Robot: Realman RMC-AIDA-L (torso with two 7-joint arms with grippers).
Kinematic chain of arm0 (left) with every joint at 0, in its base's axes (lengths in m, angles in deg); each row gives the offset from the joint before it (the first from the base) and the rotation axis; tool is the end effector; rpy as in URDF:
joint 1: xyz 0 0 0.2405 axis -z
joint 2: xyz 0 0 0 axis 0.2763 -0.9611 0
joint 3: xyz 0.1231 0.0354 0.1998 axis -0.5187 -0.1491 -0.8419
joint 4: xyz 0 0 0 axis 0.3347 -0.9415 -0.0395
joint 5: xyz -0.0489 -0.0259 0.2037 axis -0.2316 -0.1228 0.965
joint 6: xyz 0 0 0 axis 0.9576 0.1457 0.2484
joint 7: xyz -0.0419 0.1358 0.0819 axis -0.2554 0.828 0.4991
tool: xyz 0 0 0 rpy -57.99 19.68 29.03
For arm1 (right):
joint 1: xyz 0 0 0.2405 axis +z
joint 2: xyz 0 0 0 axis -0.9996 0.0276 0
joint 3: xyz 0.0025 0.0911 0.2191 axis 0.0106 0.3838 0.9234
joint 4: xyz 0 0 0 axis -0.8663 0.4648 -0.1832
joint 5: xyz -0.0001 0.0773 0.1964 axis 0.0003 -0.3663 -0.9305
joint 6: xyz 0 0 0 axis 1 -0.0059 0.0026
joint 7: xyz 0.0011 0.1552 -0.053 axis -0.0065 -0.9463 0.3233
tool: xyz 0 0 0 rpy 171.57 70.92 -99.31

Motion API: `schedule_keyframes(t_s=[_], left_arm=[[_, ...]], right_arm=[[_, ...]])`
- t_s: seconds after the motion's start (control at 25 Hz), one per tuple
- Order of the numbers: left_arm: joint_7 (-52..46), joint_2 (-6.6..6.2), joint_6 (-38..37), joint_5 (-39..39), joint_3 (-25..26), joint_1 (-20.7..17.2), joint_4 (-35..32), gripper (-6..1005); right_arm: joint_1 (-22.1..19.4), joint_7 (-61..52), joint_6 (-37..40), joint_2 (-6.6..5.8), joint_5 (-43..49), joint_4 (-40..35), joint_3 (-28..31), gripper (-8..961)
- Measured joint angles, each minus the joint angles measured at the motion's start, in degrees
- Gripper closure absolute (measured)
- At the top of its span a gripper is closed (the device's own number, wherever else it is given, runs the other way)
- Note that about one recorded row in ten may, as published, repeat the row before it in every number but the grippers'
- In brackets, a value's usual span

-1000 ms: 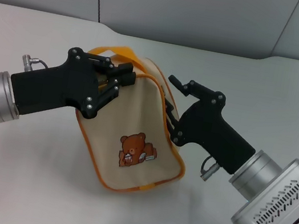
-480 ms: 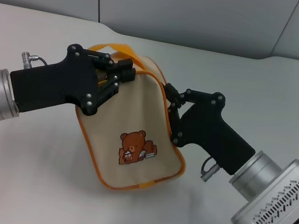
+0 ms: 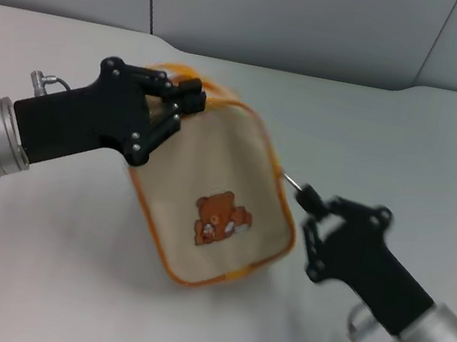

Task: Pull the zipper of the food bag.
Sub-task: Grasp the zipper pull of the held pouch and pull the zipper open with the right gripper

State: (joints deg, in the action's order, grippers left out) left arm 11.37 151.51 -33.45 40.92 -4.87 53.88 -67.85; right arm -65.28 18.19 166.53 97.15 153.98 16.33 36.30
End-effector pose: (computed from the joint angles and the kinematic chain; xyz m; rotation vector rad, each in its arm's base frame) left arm -0.2110 0.3359 -0.0043 -2.4351 0.0255 -1.0218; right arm 0.2374 0.2670 -0.0953 -2.0830 -0.1196 0.7138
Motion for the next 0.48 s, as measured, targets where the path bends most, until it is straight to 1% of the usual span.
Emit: schedule_keyframes(t_s=[0.04,0.08,0.28,0.44,0.48], left_arm=[[0.0,-0.01,0.0,0.0,0.0,0.0,0.0,944],[0.0,-0.02,0.2,0.0,0.0,0.2,0.0,953],[0.0,-0.02,0.3,0.0,0.0,0.3,0.1,977],[0.0,0.05,0.1,0.0,-0.1,0.3,0.6,989],[0.0,0.07,-1.0,-0.2,0.0,0.1,0.8,992]], right_arm=[[-1.2,0.0,0.6,-0.02,0.0,-0.3,0.0,953],[-3.6,0.0,1.6,-0.08,0.0,-1.2,0.0,953],[-6.5,-0.1,3.3,-0.14,0.0,-3.3,-0.1,954],[-6.3,-0.3,3.4,-0.19,0.0,-3.6,-0.1,954],[-5.7,-0.2,3.4,-0.14,0.0,-3.6,-0.1,954]])
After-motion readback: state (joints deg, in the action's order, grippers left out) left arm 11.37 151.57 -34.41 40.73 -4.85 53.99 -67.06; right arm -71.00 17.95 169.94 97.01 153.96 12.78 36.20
